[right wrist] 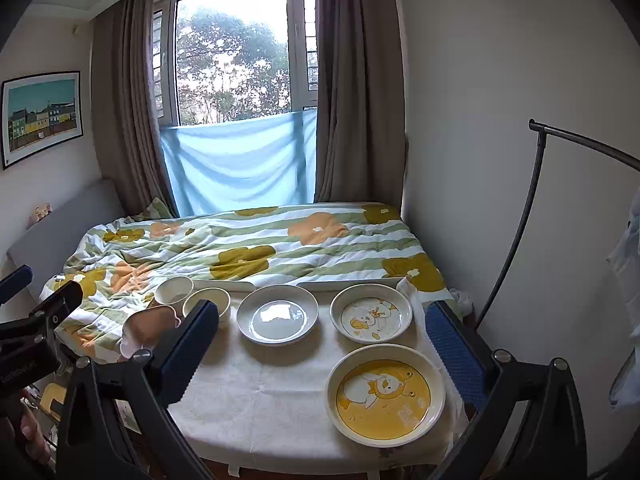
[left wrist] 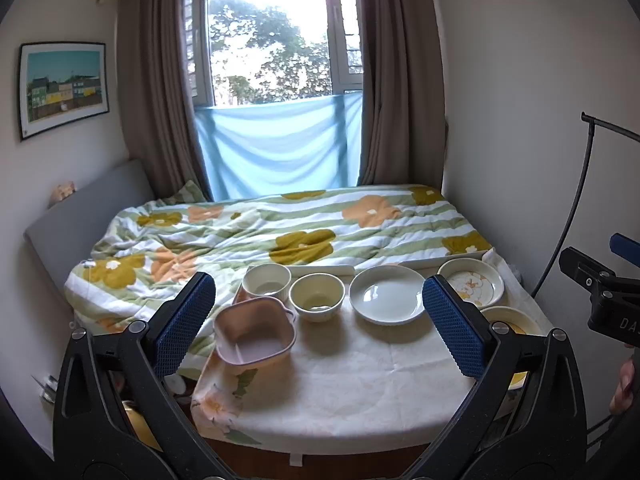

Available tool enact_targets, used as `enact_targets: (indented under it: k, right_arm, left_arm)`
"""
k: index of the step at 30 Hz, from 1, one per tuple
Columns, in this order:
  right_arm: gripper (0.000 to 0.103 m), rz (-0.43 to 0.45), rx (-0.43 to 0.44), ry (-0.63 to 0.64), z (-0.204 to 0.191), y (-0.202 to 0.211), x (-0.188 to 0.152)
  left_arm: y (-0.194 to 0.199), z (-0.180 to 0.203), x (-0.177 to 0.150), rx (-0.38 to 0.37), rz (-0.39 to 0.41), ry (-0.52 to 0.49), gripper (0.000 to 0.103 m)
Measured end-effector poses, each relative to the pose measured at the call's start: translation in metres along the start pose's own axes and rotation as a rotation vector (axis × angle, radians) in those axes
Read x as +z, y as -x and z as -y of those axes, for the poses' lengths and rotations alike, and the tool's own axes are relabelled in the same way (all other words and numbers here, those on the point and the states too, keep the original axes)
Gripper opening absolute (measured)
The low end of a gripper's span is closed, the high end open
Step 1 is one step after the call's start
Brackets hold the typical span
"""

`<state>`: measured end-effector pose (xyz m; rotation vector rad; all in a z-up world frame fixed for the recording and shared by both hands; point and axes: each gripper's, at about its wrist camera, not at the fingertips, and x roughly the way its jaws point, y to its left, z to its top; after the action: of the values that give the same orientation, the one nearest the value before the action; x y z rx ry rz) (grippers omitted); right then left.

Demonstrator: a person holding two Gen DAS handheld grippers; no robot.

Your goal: Organize plates and bowls

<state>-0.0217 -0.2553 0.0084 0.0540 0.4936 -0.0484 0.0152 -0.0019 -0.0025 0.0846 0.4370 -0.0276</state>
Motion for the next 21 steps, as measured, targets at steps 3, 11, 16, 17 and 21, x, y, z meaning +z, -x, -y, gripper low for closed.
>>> enact_targets:
  k: [3, 11, 16, 17, 21]
  right_arm:
    - [0.103, 0.000, -0.002, 0.000, -0.0006, -0.0001, -0.0002]
    - [0.103, -0.004, -0.006, 0.001, -0.0014, -0.0021, -0.0023]
    - [0.103, -0.006, -0.007, 0.001, -0.0014, -0.0023, -0.0016]
    - [0.103, -0.005, -0.007, 0.001, -0.0012, -0.0024, -0.0016]
    - [0.103, -0.007, -0.007, 0.000, -0.0008, -0.0026, -0.0013]
  left_arm:
    - [-0.0013, -0.0001, -0.0006, 0.004, -0.002, 0.000, 0.103]
    - [-0.0029, 0.0024, -0.0005, 0.014, -0.001, -0.007, 0.103]
    - [-0.0039, 0.0026, -0.0012, 0.011, -0.001, -0.007, 0.103]
    - [-0.0041, 0.0026, -0.0013, 0.012, -0.001, -0.007, 0.103]
    - [-0.0043, 0.0030, -0.0011, 0.013, 0.000, -0.008, 0.103]
